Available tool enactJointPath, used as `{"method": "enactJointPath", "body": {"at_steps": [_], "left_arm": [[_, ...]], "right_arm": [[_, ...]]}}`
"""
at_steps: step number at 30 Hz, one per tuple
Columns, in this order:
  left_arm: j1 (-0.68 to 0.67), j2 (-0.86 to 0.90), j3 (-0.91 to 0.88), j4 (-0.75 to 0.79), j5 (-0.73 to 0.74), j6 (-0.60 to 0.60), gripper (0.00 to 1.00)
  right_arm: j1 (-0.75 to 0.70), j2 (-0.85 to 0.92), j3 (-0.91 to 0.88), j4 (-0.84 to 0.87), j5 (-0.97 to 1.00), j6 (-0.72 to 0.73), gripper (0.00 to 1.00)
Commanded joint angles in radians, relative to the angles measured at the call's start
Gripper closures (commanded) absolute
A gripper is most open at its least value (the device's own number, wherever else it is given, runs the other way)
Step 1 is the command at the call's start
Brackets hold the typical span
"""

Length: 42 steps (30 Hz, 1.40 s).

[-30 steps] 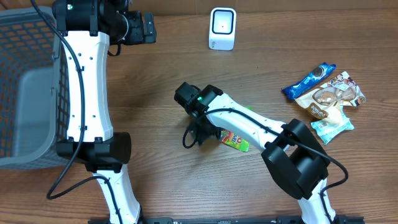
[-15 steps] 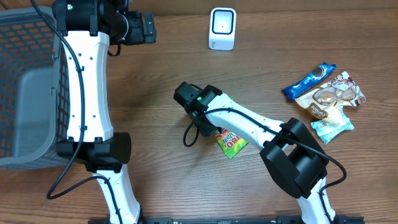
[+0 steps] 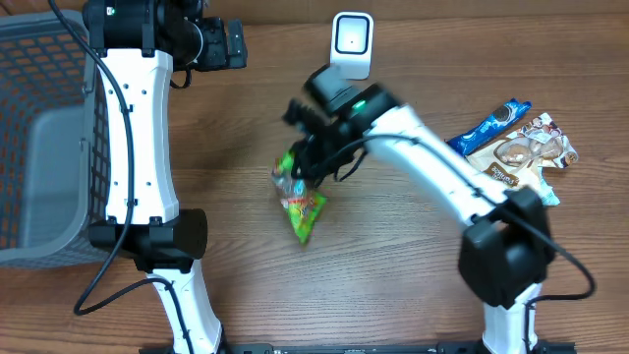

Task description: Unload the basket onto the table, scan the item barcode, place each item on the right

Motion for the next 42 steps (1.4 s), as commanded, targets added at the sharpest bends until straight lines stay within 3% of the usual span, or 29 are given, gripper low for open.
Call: {"method": "enactJointPath", "body": {"at_steps": [1,11,21,30,36,39,42], "left_arm": [[0.003,0.010,0.005,0.001,-0.003,-0.003,0.00],[0.003,0.010,0.005,0.001,-0.003,-0.003,0.00],[0.004,0.010,0.006,0.001,-0.003,-0.003,0.00],[0.004,0.010,0.005,0.001,-0.003,-0.003,0.00],[0.003,0.010,0.005,0.001,-0.003,-0.003,0.00],[0.003,0.010,0.006,0.001,-0.003,-0.003,0.00],[0.003,0.010,0.005,0.001,-0.003,-0.003,0.00]], "right_arm": [[-0.114,-0.041,0.001,-0.004,-0.385,-0.081,0.96],[-0.326,0.012,-0.257,0.039,-0.418,-0.082,0.96],[-0.375,0.037,-0.325,0.073,-0.425,-0.055,0.96],[-0.179,0.037,-0.252,0.114,-0.522,0.043,0.96],[-0.044,0.037,-0.245,0.489,-0.802,0.299,0.96],[-0.033,0.041,-0.248,0.604,-0.769,0.389,0.96],[-0.069,0.074,-0.250,0.531,-0.645,0.383,0.96]]}}
